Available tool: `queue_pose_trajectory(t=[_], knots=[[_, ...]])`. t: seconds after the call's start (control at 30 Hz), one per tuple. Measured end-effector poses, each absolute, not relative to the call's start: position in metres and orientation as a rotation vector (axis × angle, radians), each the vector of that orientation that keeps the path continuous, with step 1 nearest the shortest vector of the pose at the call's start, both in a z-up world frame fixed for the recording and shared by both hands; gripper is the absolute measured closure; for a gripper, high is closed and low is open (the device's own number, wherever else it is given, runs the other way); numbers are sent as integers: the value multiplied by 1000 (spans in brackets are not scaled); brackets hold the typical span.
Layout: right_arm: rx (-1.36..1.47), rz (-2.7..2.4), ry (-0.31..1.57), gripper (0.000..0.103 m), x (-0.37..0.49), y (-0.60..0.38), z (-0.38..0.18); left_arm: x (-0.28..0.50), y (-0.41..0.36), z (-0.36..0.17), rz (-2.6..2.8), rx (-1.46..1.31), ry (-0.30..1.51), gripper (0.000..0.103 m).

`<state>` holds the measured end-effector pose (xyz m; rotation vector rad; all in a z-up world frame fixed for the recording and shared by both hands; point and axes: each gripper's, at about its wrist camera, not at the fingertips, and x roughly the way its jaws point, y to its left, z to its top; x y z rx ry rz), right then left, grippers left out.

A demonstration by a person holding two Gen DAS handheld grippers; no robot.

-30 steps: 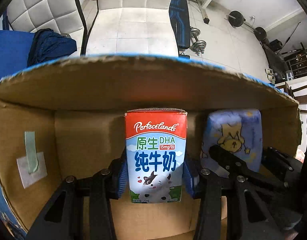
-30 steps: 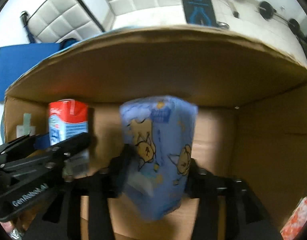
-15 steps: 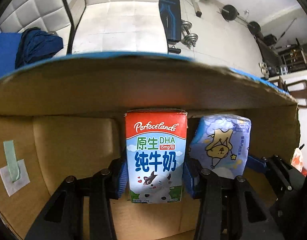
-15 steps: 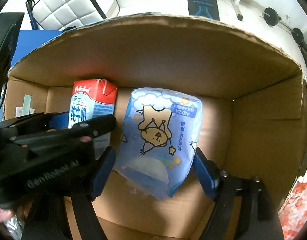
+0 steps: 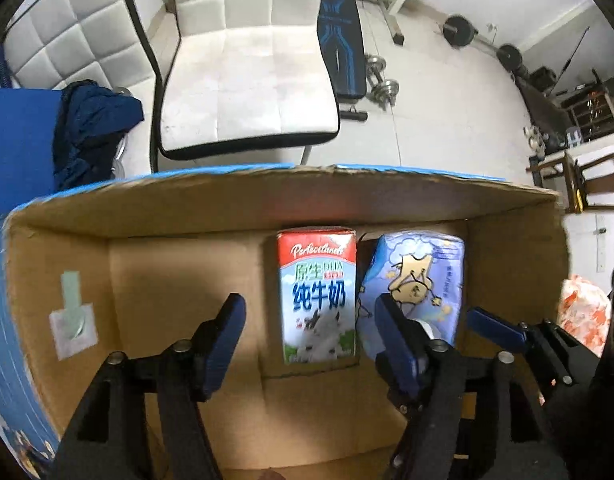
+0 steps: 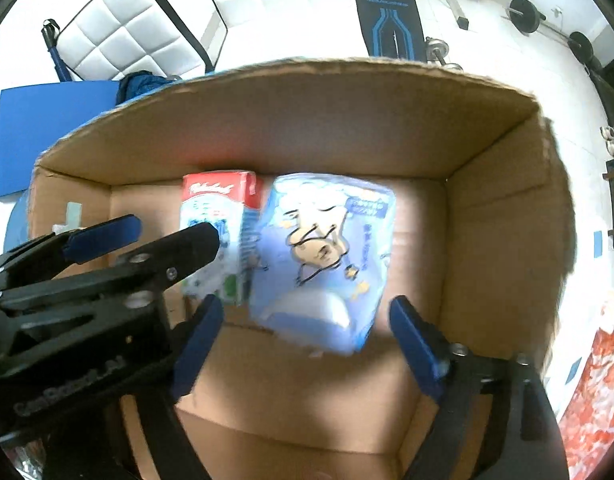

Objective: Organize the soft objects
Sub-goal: 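Open both tools and lift them out of the box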

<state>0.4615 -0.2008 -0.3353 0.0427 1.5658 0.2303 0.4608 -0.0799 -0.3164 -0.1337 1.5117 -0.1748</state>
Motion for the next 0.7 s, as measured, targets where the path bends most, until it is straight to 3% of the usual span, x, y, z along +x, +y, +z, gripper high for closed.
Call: queue_pose_trajectory(t=[0.07,0.2,0.7], knots=[[31,217,1539,0,454,-197,-327,453,-74,-308,-169,-150,1485,21],[11,182,1506,0,424,-185,-306,437,-64,-291,-127,-138,1424,5],[-46,105,1351,0,319,-172,-229,333,-22,-210,-9,-102,1232,4]])
